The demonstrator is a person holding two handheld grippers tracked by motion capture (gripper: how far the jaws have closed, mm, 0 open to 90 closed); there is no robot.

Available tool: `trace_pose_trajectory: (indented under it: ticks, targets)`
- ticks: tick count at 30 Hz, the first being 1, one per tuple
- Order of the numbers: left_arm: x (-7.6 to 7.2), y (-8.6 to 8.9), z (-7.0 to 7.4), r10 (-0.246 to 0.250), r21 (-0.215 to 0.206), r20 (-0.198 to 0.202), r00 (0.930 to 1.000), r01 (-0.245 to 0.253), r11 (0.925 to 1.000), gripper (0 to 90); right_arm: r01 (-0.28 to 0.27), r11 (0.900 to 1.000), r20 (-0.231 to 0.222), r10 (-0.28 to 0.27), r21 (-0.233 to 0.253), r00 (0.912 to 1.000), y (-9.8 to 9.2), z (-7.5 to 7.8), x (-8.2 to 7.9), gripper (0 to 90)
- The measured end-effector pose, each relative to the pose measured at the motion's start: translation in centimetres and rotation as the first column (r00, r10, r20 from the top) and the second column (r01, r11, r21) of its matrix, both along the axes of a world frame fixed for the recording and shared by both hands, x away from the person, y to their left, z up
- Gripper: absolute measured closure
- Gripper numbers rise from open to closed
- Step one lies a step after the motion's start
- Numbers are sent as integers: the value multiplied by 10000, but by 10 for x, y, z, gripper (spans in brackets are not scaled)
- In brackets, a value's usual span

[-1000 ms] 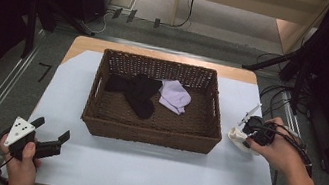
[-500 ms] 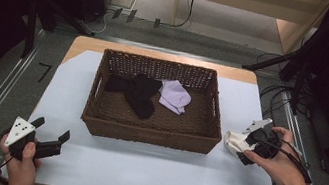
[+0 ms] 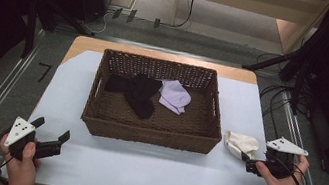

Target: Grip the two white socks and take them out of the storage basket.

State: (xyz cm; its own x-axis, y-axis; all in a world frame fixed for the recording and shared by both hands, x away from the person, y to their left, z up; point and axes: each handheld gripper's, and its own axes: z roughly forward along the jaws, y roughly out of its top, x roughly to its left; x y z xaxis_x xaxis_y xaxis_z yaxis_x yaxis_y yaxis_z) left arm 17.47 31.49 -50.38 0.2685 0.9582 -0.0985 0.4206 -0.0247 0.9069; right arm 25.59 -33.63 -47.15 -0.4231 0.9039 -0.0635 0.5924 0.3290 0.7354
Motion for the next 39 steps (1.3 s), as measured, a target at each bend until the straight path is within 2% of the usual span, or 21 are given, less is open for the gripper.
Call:
trace_pose_trajectory:
  ticks: [2, 3, 4, 9, 12, 15, 19, 24, 26, 28, 32, 33, 34, 35, 36, 39]
  targets:
    - [0, 0, 0, 3, 3, -7, 10000, -3, 10000, 3, 184, 9993, 250, -192, 340, 9995, -2, -2, -6, 0]
    - [0, 0, 0, 3, 3, -7, 10000, -3, 10000, 3, 184, 9993, 250, -192, 340, 9995, -2, -2, -6, 0]
    - [0, 0, 0, 6, -12, -11, 10000, -6, 10000, 3, 326, 9971, 445, -357, 687, 9984, -4, -6, -12, 0]
    - [0, 0, 0, 30, -38, -23, 10000, -30, 10000, 3, 555, 9930, 748, -635, 1045, 9952, -7, -13, -23, 0]
    - [0, 0, 0, 39, -43, -2, 10000, -39, 10000, 3, 878, 9829, 929, -1038, 1621, 9902, -13, -19, -32, 0]
    - [0, 0, 0, 68, -44, 21, 10000, -68, 10000, 3, 1166, 9707, 918, -1383, 2101, 9861, -21, -24, -40, 0]
    - [0, 0, 0, 92, -63, 14, 10000, -92, 9999, 3, 1382, 9622, 939, -1639, 2347, 9820, -30, -31, -51, 0]
    - [0, 0, 0, 97, -34, 18, 10000, -97, 9999, 3, 1528, 9566, 1161, -1860, 2481, 9757, -44, -36, -71, 0]
    - [0, -1, 0, 105, -4, -31, 9999, -105, 9999, 3, 1489, 9540, 1263, -1865, 2602, 9743, -47, -37, -74, 0]
    - [1, -1, 0, 83, 42, -53, 10000, -83, 10000, 3, 1496, 9432, 1347, -1965, 2967, 9712, -50, -41, -81, 0]
    - [0, -1, 0, 52, 69, 46, 10000, -52, 10000, 3, 1396, 9304, 1555, -2018, 3390, 9670, -52, -51, -93, 0]
    - [0, -1, 0, 61, 83, 21, 10000, -61, 9999, 3, 1374, 9306, 1606, -2012, 3392, 9663, -52, -50, -95, 0]
    - [0, -1, 0, 108, 103, -7, 9999, -108, 9999, 3, 1303, 9372, 1794, -1960, 3236, 9640, -51, -45, -97, 3]
    - [0, -1, 0, 83, 152, -44, 10000, -83, 9998, 3, 1303, 9372, 1794, -1960, 3236, 9640, -51, -45, -97, 3]
    - [0, -2, 0, 77, 133, -51, 10000, -76, 9999, 3, 1277, 9412, 1883, -1932, 3128, 9629, -49, -43, -99, 10]
    - [1, -2, 0, 120, 154, -71, 9999, -119, 9998, 3, 1419, 9405, 2051, -2115, 3088, 9556, -44, -46, -101, 61]
